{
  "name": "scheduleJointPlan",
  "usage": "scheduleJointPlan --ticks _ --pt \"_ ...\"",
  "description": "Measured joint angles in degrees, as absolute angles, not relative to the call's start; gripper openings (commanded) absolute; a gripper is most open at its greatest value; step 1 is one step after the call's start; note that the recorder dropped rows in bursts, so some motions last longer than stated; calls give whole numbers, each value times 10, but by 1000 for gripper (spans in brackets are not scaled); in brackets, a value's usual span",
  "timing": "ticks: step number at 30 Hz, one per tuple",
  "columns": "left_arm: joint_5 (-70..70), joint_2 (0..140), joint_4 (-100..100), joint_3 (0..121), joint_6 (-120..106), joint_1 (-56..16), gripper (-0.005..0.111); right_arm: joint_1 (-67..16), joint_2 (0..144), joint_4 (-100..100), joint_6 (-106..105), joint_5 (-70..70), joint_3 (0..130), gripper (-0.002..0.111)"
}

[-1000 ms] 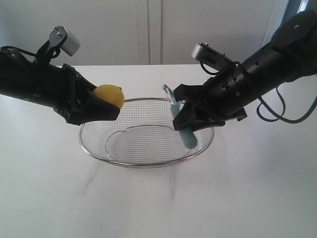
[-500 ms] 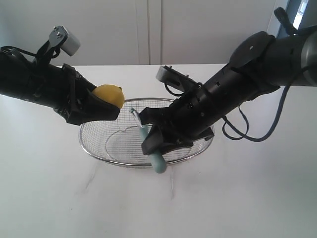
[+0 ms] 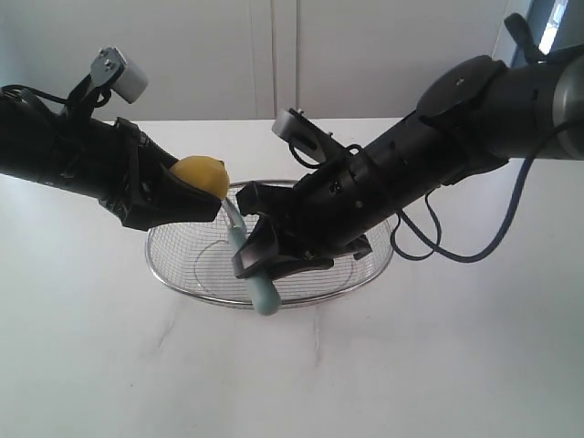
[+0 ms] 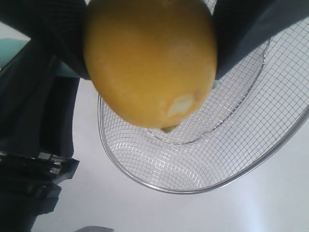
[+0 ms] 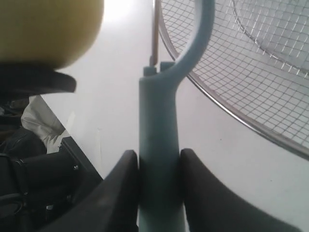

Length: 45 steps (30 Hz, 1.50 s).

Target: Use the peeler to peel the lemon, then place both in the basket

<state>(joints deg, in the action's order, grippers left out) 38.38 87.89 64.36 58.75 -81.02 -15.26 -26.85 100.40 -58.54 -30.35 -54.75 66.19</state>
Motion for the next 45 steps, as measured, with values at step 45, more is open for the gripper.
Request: scheduleJointPlan --ticks 45 --pt "392 879 647 588 -810 -153 0 -268 944 -541 -314 -491 662 0"
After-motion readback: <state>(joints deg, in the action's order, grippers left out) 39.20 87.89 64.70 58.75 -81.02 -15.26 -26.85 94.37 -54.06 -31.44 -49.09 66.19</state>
